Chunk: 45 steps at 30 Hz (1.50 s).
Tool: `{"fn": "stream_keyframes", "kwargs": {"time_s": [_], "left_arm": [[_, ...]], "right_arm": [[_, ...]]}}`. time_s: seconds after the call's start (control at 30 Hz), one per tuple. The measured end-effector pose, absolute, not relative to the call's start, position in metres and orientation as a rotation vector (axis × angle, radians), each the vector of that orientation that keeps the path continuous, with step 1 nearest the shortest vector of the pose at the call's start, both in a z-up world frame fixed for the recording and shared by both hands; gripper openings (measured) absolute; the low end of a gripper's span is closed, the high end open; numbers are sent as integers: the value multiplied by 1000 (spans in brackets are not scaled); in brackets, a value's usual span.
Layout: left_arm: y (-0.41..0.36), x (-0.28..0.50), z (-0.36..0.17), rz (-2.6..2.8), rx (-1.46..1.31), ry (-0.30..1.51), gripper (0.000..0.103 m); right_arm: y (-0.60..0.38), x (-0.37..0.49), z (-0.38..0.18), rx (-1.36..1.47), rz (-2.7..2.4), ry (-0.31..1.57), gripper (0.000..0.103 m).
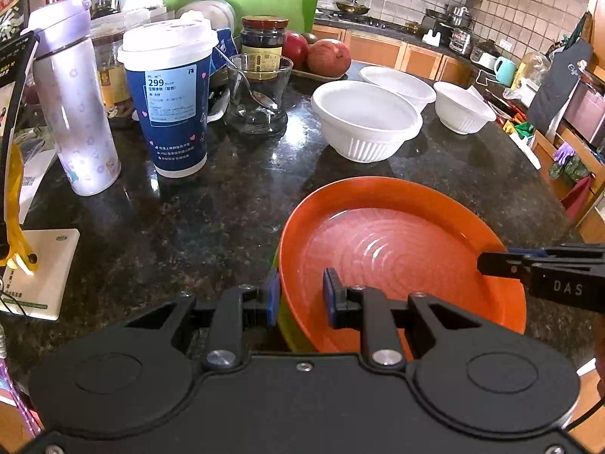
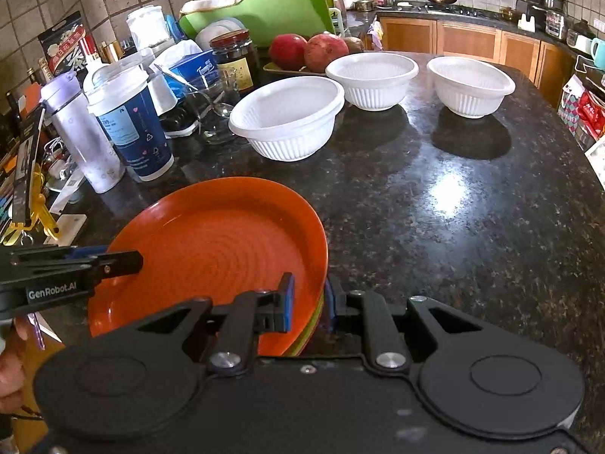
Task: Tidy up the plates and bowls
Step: 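Lift the orange plate with the left gripper and lower it onto the green plate, then open the left gripper to release the orange plate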
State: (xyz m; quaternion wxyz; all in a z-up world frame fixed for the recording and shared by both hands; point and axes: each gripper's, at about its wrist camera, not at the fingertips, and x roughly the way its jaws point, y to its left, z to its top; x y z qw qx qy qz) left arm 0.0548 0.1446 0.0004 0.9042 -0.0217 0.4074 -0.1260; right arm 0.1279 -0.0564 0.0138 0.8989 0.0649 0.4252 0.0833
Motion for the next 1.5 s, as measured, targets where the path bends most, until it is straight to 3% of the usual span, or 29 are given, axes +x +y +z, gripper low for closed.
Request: {"fn": "stream_keyframes", "kwargs": {"time_s": [0.1, 0.37, 0.43, 0.5, 0.57, 0.67, 0.83, 1.23, 1.5], "left_arm": [[144, 56, 0, -259, -39, 842, 31], [145, 55, 5, -268, -42, 834, 35], [145, 55, 5, -260, -51, 833, 35], [146, 54, 6, -247, -51, 827, 35], [145, 54, 6, -229, -42, 818, 35], [142, 54, 7, -214, -28, 805, 37], [137, 57, 9, -212, -10, 801, 41], [106, 75, 16, -235, 2, 804, 42], [84, 99, 31, -179, -16, 808, 42]], "right_arm": [[-56, 129, 14, 134, 175, 883, 25], [-57, 129, 17, 126, 173, 861, 27], [-58, 128, 18, 126, 161, 850, 33], [-60, 127, 19, 119, 138, 841, 47], [-63, 126, 20, 108, 108, 833, 52], [-68, 127, 20, 96, 65, 847, 68], [-87, 130, 14, 98, -19, 900, 78], [-134, 139, 1, 146, -94, 1064, 88], [-168, 166, 22, 234, 110, 994, 86]]}}
